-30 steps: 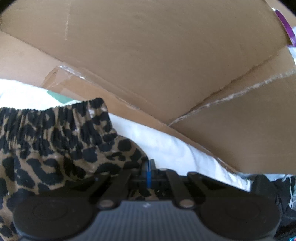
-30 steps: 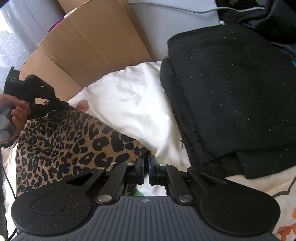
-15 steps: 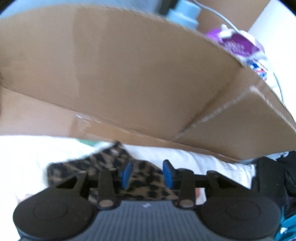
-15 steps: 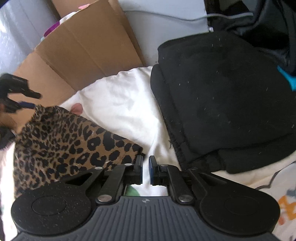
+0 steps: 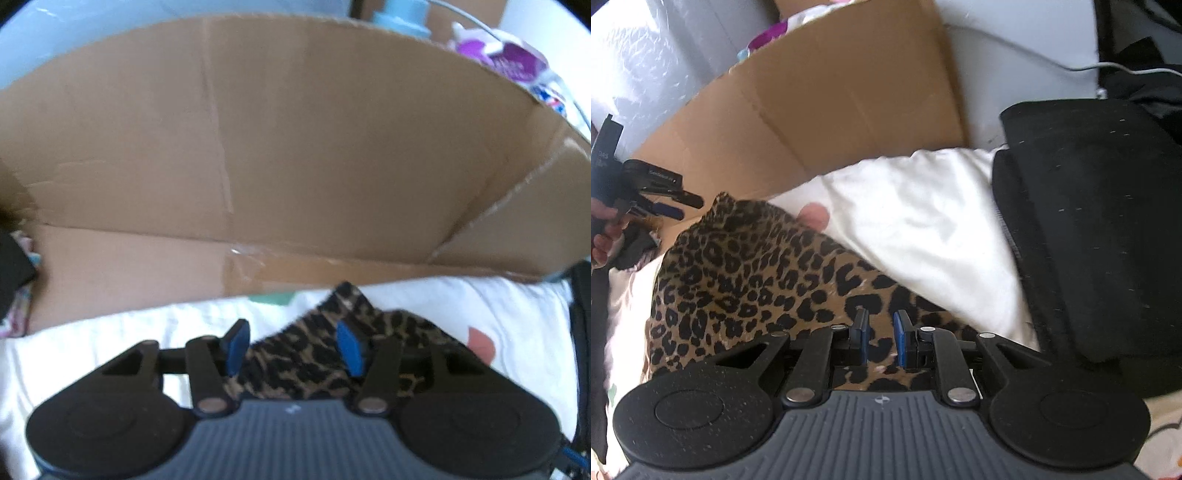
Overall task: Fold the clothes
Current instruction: 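Open both grippers and release the folded trousers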
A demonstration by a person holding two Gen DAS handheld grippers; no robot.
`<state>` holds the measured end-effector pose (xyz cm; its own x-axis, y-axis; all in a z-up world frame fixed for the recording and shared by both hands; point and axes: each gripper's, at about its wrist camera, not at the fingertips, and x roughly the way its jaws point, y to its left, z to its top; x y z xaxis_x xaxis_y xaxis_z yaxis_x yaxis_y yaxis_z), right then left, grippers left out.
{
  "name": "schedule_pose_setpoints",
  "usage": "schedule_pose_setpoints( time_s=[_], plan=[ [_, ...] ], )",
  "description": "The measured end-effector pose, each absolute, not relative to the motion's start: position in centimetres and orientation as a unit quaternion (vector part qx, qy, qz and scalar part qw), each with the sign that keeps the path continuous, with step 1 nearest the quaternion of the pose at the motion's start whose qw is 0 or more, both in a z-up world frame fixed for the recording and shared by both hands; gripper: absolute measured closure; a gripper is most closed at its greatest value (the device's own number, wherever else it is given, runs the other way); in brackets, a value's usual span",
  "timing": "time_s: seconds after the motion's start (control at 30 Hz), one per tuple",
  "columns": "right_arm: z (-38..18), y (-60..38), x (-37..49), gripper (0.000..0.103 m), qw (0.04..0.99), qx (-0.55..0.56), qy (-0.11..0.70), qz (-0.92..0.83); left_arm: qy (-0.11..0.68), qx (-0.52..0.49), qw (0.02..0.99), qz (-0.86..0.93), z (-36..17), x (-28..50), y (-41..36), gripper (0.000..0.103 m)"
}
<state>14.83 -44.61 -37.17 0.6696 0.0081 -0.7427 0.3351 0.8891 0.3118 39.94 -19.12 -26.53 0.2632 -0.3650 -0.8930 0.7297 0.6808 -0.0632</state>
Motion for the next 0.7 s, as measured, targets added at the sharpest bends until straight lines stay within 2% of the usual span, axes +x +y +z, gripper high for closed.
schedule_pose_setpoints(
  time_s=[0.43,0.57,0.7],
  plan=[
    [-38.1,-42.0,20.2,0.088,0.891,0.199,0.409,-0.012,0.504,0.218,0.756,-0.357,-29.3,38.6,-21.8,0.047],
    [-38.3,-41.4,22.9,0.088,0.881,0.238,0.408,0.014,0.496,0.233,0.755,-0.359,-31.1,38.4,-23.0,0.046],
    [-39.2,-40.7,25.1,0.088,0.885,0.202,0.418,0.002,0.490,0.244,0.754,-0.362,-31.7,38.5,-23.6,0.045]
  ],
)
